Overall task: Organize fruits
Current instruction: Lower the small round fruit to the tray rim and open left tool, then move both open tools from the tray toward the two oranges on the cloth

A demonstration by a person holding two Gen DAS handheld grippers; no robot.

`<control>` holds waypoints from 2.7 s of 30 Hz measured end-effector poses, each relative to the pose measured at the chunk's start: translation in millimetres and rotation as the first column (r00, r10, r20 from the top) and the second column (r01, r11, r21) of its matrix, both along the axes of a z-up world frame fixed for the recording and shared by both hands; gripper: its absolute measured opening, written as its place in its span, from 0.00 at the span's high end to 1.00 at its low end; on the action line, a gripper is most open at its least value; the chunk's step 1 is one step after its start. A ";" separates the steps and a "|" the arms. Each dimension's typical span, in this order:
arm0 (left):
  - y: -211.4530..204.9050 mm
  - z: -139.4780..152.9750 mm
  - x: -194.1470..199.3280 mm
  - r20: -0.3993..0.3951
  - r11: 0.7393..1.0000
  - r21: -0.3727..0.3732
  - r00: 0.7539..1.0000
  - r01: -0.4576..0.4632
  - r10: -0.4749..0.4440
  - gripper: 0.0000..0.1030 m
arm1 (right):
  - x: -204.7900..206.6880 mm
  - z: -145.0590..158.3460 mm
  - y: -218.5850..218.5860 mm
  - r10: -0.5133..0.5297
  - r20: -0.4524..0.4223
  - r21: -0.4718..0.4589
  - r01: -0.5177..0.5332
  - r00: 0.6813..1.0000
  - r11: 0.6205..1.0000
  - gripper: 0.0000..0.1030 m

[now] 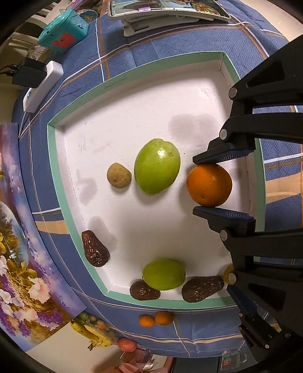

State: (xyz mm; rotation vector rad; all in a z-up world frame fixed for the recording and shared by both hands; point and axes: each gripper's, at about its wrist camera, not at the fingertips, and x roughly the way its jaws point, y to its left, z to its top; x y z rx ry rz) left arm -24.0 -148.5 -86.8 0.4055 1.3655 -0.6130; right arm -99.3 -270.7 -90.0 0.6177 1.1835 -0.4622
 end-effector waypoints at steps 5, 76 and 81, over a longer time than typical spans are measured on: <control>-1.1 0.6 1.6 -0.011 1.000 -0.003 1.000 -0.003 0.003 0.73 | 2.6 2.1 -0.8 0.002 -0.004 -0.004 -0.002 1.000 1.000 0.63; 122.0 52.2 89.6 0.115 0.889 -0.097 0.882 -0.448 0.457 0.00 | 23.8 40.3 32.4 0.103 0.046 -0.178 -0.093 0.994 0.980 0.14; 122.1 53.1 96.2 0.141 0.890 -0.081 0.878 -0.450 0.457 0.00 | 28.6 42.2 32.8 0.094 0.076 -0.192 -0.078 0.993 0.978 0.08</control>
